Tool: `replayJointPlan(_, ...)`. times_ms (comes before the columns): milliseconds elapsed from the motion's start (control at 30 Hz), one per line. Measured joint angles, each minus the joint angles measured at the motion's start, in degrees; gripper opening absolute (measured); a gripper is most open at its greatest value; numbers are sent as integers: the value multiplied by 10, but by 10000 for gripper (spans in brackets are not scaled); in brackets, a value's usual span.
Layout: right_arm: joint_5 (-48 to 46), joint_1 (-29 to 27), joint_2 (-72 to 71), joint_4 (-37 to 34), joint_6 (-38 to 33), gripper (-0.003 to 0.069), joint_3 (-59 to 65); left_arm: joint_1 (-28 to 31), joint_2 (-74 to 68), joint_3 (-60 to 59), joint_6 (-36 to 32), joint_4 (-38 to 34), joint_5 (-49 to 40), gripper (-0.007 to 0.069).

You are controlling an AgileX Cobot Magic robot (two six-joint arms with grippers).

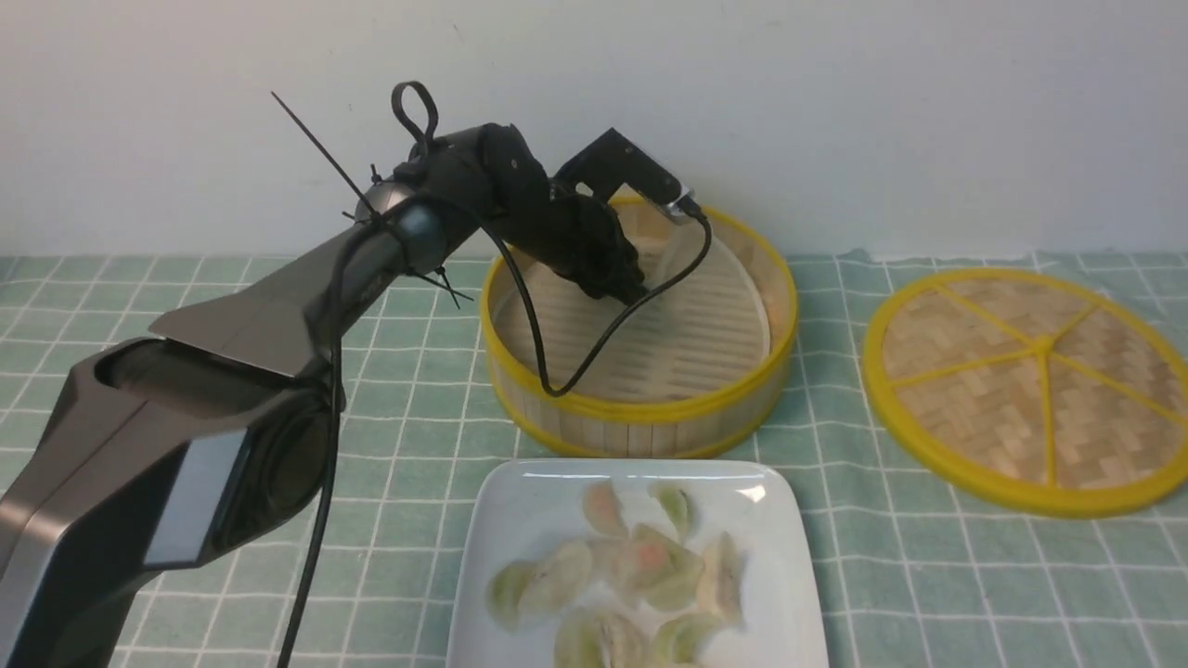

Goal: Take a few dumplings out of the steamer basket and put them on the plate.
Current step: Use the left arm to grab a dumpling from the steamer, then use the left arm to put the dumpling into the plate

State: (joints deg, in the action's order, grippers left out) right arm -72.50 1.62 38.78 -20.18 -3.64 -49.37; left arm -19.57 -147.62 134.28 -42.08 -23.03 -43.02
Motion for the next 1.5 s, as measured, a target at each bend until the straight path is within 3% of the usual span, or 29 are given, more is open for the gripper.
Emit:
replayJointPlan(367,0,0,0,1,0,-13,0,1,96,-3,38,6,-57,218)
replayJointPlan(600,0,0,0,-1,0,-13,0,3,157,-3,83,-1,-240,218)
replayJointPlan(700,0,0,0,-1,0,-13,0,7,189,-5,102,-2,-274,218)
replayJointPlan(900,0,0,0,-1,-9,-13,0,8,243,-57,174,-2,-277,218)
replayJointPlan(1000,0,0,0,-1,-17,-13,0,4,306,-168,214,-2,-276,218)
replayJointPlan(1233,0,0,0,-2,-22,-13,0,-42,424,-435,219,-1,-270,218)
replayJointPlan(1367,0,0,0,-4,-25,-13,0,-69,431,-512,217,4,-220,218)
replayJointPlan(1500,0,0,0,-7,-28,-13,0,-83,405,-545,213,59,-110,218)
